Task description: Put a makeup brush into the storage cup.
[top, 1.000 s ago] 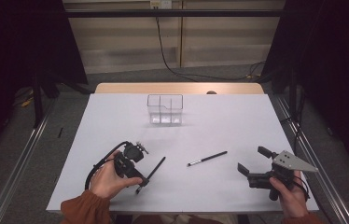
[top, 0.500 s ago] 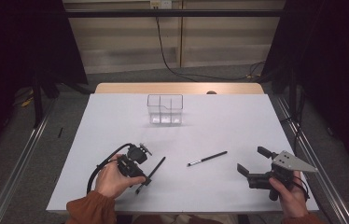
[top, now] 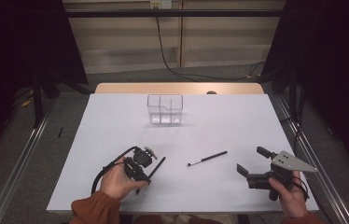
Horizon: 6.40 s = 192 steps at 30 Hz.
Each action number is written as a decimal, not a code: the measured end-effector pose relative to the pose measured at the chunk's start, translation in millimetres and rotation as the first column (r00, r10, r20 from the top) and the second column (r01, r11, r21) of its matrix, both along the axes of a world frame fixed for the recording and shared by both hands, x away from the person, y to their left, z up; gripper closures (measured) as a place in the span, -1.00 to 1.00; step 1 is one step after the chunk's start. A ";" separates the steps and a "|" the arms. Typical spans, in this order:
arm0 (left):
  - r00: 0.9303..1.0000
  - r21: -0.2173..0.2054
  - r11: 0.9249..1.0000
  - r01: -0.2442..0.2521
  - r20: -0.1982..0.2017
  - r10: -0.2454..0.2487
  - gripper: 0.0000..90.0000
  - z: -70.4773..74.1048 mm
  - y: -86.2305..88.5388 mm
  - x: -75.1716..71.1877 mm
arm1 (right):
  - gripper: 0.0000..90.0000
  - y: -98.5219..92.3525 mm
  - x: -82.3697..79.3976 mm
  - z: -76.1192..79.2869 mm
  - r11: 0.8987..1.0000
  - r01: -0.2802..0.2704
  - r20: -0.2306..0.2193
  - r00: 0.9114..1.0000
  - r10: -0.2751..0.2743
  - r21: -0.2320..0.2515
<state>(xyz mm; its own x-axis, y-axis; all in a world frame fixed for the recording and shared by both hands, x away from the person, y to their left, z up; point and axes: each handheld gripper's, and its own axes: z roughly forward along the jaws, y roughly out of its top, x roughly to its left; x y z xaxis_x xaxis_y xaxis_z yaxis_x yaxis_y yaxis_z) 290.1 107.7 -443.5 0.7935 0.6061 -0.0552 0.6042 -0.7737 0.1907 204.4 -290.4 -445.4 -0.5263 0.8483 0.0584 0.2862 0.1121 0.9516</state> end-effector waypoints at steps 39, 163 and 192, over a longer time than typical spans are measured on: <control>0.993 -0.141 0.984 -0.108 -0.056 0.101 0.87 -0.5 24.7 15.1 | -1.00 -0.7 -0.4 -0.2 1.000 0.007 -0.003 1.000 -0.007 0.006; 0.946 -0.509 0.803 0.309 0.251 -0.206 0.87 70.2 2.8 -13.5 | -1.00 86.7 23.1 43.6 0.891 -0.449 -0.059 0.893 0.446 -0.064; 0.930 -0.286 0.887 0.363 0.166 -0.327 0.87 64.2 -12.9 -10.6 | -0.95 105.8 48.4 46.8 0.726 -0.649 -0.408 0.741 0.533 -0.229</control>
<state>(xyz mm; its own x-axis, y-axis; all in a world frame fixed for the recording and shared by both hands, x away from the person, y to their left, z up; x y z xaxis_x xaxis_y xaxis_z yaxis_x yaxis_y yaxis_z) 279.5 94.7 -379.2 0.9610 0.2603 -0.0939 0.2715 -0.8216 0.5012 252.7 -184.6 -398.6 -0.9300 0.3603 0.0722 0.3050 0.6474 0.6985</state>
